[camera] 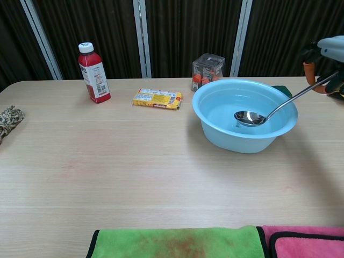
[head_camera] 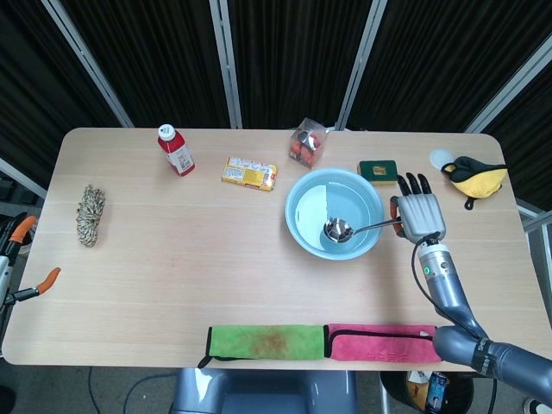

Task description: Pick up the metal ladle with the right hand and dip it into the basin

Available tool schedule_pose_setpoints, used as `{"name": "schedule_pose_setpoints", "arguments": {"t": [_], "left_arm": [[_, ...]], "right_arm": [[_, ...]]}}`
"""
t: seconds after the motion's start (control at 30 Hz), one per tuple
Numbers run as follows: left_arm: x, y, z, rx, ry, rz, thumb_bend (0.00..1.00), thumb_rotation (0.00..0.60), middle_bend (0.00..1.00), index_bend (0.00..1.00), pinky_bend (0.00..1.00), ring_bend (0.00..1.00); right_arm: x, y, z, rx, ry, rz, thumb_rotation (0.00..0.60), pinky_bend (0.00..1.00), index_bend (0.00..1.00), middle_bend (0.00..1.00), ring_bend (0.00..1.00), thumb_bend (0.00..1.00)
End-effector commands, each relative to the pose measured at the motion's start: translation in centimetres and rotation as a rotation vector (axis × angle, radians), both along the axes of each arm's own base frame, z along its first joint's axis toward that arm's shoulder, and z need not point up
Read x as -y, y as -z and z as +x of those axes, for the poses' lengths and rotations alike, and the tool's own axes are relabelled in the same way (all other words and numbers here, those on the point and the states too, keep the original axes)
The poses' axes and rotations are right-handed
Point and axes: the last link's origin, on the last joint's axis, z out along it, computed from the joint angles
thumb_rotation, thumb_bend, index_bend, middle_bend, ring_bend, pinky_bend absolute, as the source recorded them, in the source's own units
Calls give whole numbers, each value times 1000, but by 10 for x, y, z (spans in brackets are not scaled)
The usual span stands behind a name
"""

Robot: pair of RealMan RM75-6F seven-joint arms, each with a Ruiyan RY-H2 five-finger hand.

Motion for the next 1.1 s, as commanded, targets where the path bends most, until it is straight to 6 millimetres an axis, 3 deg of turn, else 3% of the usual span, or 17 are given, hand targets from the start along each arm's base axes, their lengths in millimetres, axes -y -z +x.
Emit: {"name": "schedule_pose_setpoints", "arguments": {"t": [0.03,0.63,0.83,1.1], "left_arm": [[0,0,0,2,-2,-2,267,293,0,25,0,0],[-6,-6,-7,34,-22,-11,271,291,0,25,0,0],[-5,-7,-8,40,-20,-10,269,296,0,25,0,0],[-4,-7,-6,43,-8,-16,270,291,0,25,0,0]], "right_arm": [[2,12,-3,-11,5,23,600,0,821,84,0,566],[8,61,-5,-15,27,79,600,0,820,85,0,566],[8,64,-1,-6,19,79,600,0,820,85,0,566],[5,44,8,63,18,66,600,0,821,85,0,566]]}}
